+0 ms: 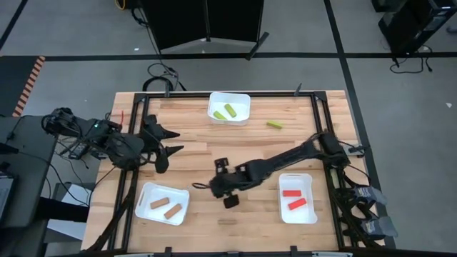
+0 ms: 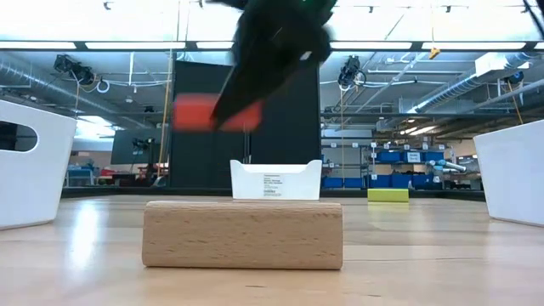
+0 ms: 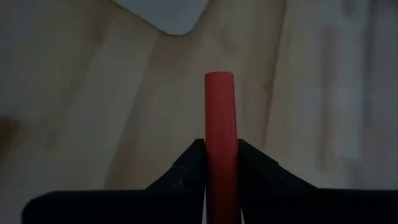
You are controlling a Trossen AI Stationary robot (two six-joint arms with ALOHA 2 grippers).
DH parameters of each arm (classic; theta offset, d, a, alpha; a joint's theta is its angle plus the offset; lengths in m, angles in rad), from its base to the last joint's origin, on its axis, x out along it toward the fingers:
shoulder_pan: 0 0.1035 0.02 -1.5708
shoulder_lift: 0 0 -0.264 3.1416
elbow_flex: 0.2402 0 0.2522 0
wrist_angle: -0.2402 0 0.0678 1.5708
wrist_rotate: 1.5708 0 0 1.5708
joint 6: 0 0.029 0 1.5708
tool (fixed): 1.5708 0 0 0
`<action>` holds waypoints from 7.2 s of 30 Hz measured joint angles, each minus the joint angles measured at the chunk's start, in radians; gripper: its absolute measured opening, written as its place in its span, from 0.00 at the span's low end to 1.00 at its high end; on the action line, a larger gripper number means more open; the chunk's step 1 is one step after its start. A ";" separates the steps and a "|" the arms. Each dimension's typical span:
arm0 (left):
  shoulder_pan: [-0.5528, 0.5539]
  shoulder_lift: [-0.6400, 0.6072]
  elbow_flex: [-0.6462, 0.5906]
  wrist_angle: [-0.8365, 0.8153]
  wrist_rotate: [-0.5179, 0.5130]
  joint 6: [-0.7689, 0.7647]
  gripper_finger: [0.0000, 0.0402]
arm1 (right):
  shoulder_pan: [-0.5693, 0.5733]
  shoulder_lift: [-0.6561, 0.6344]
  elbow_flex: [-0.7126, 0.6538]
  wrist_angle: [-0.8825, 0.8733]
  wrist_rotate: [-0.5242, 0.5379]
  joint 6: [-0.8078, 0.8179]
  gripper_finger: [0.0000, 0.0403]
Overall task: Sort blocks
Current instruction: Put the orange block into the bottom left white bin, then put the brown block into the bottom left white bin, then put the green block into the top center white bin, then return to Home Position
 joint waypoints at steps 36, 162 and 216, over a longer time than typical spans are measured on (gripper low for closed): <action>0.004 0.375 0.000 0.218 0.253 0.115 0.57 | 0.561 -0.809 -0.735 -0.476 0.190 1.348 0.76; -0.752 0.451 0.350 -0.289 -0.756 -0.326 0.71 | -0.866 -0.377 -0.716 -0.159 -0.137 0.050 0.25; -0.302 0.039 -0.476 0.548 -0.501 -0.051 0.16 | -0.517 -1.093 -1.106 0.804 -0.268 0.112 0.03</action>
